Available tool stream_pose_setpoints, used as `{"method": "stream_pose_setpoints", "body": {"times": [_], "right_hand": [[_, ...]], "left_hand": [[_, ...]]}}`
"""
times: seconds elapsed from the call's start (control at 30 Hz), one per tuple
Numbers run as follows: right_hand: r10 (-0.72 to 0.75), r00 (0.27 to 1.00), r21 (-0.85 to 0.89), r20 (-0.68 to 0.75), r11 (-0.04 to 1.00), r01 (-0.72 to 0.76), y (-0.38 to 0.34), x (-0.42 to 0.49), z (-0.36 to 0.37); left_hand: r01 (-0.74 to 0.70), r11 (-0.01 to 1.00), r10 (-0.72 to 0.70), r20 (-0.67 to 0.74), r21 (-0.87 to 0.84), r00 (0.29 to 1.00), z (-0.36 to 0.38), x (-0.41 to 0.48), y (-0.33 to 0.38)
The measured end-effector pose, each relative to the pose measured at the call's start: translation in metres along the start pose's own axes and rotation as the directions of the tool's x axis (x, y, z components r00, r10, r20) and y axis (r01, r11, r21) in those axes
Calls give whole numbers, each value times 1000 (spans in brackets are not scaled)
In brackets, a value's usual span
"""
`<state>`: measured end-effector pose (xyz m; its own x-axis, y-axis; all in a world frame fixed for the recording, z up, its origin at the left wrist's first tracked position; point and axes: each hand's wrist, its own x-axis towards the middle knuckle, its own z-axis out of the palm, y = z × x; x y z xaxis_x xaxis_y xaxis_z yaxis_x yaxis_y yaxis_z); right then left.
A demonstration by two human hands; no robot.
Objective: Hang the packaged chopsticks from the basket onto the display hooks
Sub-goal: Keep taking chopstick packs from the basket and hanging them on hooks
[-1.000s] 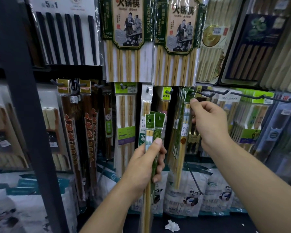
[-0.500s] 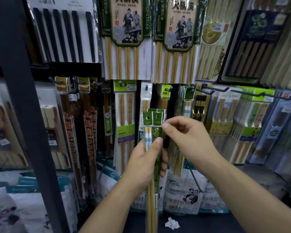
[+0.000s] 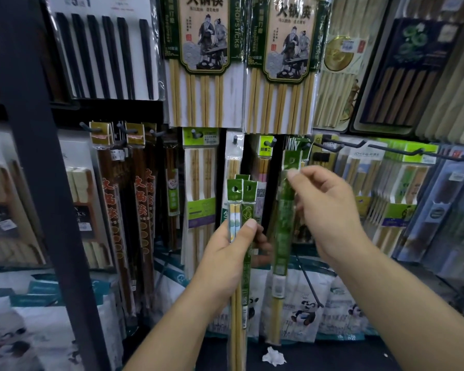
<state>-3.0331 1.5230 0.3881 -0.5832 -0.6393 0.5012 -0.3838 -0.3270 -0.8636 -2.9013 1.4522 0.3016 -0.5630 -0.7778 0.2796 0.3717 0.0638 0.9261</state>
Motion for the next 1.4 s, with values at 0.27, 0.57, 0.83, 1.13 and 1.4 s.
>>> {"method": "stream_pose_setpoints", "body": {"times": [0.27, 0.57, 0.83, 1.13, 1.4], "right_hand": [[70, 983, 26, -169, 997, -66, -5, 29, -11], [86, 980, 25, -180, 996, -83, -1, 35, -9], [65, 977, 18, -202, 998, -62, -3, 37, -5], [25, 981, -104, -195, 993, -46, 10, 36, -8], [-31, 966, -115, -258, 993, 1, 16, 19, -5]], "left_hand": [[7, 1000, -9, 80, 26, 997, 1, -3, 4], [42, 999, -41, 112, -12, 993, 1, -2, 0], [83, 991, -72, 104, -104, 992, 1, -2, 1], [-23, 1000, 22, 69, 9, 997, 3, -4, 5], [-68, 997, 67, 31, 25, 997, 3, -1, 4]]}}
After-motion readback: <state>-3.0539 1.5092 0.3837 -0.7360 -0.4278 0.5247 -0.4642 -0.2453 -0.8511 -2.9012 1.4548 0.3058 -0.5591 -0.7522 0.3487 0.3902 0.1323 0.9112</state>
